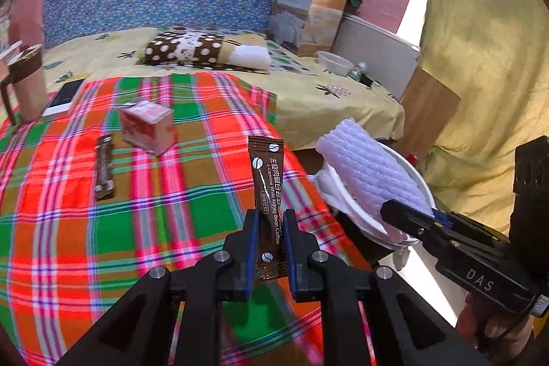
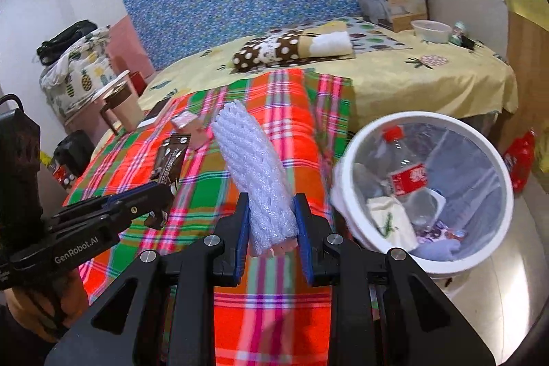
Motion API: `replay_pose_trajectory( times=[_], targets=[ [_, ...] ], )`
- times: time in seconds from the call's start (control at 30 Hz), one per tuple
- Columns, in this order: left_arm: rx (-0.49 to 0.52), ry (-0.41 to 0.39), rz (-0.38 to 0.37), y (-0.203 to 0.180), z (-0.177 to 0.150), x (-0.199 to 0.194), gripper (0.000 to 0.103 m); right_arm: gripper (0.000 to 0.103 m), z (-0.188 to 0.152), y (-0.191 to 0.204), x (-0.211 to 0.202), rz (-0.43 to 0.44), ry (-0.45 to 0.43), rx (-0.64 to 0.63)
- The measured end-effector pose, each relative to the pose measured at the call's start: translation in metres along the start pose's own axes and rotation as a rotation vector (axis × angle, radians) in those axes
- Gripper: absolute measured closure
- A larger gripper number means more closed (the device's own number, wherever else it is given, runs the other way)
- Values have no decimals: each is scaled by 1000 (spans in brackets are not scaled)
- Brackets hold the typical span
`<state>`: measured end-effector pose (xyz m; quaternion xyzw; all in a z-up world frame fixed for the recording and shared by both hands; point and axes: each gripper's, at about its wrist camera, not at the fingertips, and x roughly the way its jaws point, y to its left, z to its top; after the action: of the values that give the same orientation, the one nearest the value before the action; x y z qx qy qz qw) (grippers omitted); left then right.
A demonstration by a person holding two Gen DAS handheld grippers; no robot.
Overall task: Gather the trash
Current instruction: 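Carry the foam sleeve and chocolate wrapper over the bin with both tools, then open both tools to drop the sleeve and wrapper into the bin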
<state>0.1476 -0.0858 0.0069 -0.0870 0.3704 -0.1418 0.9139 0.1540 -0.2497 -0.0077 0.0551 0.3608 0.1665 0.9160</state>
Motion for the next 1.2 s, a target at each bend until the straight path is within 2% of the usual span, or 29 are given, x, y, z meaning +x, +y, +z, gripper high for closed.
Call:
replay_pose_trajectory(
  times=[0.6,1.2],
  targets=[
    [114,69,-153,-74,13,61,88,76,-9,-75,-14,-178,7,139],
    [153,155,-237,-120,20,129,88,72,-15,-112,-7,-267,80,187]
  ],
)
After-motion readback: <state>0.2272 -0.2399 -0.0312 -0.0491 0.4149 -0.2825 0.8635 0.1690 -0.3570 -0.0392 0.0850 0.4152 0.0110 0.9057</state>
